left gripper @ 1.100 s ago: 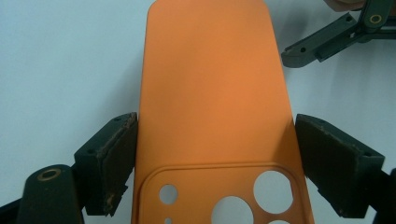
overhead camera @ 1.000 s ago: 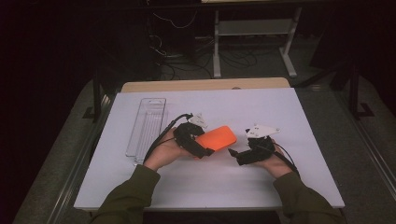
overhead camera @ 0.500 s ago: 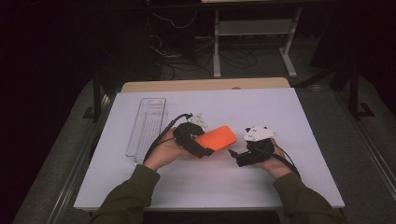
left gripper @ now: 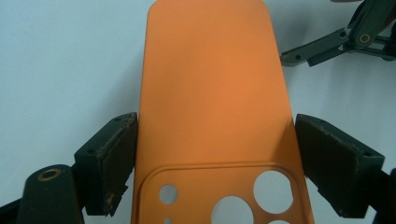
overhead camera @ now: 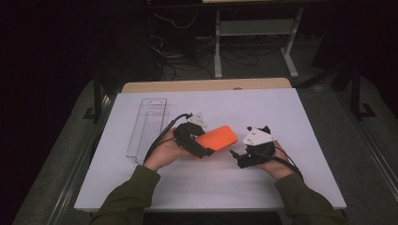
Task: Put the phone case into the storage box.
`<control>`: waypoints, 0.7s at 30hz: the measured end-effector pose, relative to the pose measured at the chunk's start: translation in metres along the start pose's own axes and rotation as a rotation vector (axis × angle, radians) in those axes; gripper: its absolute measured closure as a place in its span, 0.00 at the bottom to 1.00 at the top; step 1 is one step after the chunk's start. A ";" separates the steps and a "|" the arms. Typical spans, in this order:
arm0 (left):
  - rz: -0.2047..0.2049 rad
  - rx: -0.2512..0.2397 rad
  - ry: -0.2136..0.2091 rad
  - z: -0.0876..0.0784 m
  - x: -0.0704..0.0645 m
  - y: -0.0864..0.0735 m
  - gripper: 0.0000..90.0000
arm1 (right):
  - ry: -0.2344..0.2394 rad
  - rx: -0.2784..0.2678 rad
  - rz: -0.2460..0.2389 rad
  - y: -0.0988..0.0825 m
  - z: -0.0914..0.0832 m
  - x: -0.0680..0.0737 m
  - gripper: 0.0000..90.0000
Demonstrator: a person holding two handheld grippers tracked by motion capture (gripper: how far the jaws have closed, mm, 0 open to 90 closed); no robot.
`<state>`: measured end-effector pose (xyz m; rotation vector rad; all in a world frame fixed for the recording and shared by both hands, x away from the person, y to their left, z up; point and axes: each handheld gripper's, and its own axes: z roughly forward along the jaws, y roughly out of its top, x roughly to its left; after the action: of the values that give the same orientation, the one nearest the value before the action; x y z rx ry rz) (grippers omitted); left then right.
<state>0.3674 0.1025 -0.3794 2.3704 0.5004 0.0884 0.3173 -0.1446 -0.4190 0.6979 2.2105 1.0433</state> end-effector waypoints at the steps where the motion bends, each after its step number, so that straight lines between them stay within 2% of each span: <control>1: -0.001 0.001 0.000 0.000 0.000 0.000 0.17 | -0.007 -0.001 -0.013 0.000 0.000 0.000 0.01; 8: -0.009 -0.003 -0.002 0.001 -0.001 0.000 0.17 | -0.042 0.008 -0.100 0.001 0.000 0.005 0.01; 19: -0.007 -0.001 -0.002 0.001 -0.001 0.000 0.17 | -0.089 0.005 -0.192 0.002 0.000 0.014 0.02; 21: -0.010 -0.002 -0.002 0.001 -0.001 0.000 0.17 | -0.097 0.010 -0.223 0.002 0.000 0.014 0.02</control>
<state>0.3665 0.1015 -0.3799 2.3658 0.5104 0.0818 0.3083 -0.1340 -0.4218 0.4824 2.1534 0.8687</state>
